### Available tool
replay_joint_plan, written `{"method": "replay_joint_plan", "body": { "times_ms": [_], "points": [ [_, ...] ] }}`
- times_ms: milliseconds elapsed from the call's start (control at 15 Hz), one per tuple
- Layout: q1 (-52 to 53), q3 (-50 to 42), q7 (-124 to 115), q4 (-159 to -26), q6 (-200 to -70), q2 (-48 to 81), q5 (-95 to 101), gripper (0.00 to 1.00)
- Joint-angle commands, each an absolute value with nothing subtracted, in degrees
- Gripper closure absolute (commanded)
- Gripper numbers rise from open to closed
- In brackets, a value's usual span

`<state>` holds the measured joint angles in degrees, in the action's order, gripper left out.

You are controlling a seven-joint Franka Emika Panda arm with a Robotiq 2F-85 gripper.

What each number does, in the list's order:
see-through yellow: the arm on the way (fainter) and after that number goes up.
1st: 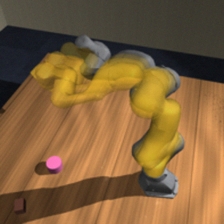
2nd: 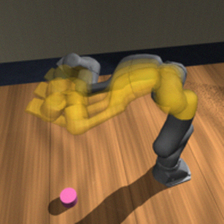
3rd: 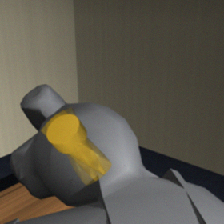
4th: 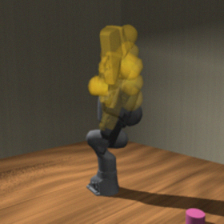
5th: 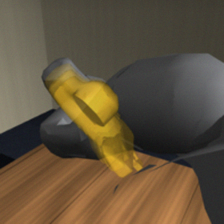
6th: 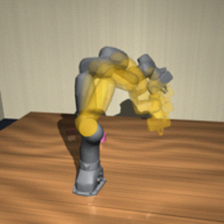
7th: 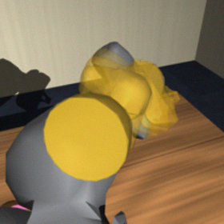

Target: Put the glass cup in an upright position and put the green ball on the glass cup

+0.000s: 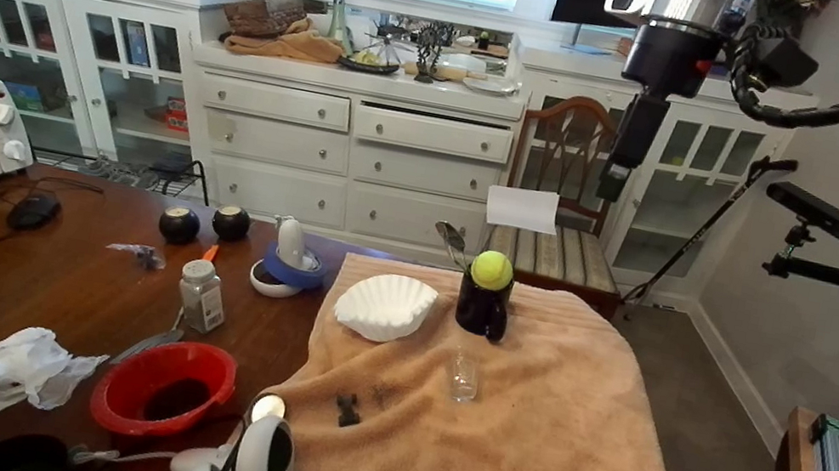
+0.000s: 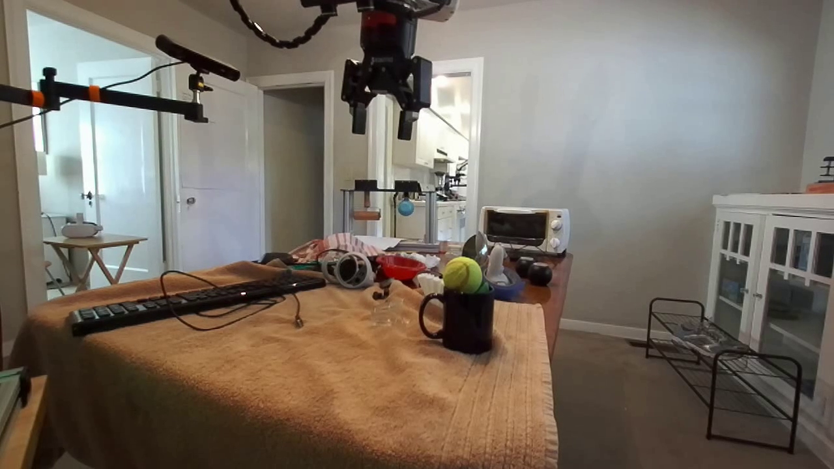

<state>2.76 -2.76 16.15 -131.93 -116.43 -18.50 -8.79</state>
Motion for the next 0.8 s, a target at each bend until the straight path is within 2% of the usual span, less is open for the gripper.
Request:
{"method": "replay_joint_plan", "body": {
  "times_ms": [0, 267, 733],
  "points": [
    [3.10, -4.05, 20.32, -131.56, -114.38, -15.94, -9.79, 0.00],
    [3.59, -6.48, 34.87, -131.17, -115.68, -7.35, -13.59, 0.00],
    [3.36, 0.06, 39.81, -130.57, -128.72, 6.78, -10.34, 0.00]
  ]
}}
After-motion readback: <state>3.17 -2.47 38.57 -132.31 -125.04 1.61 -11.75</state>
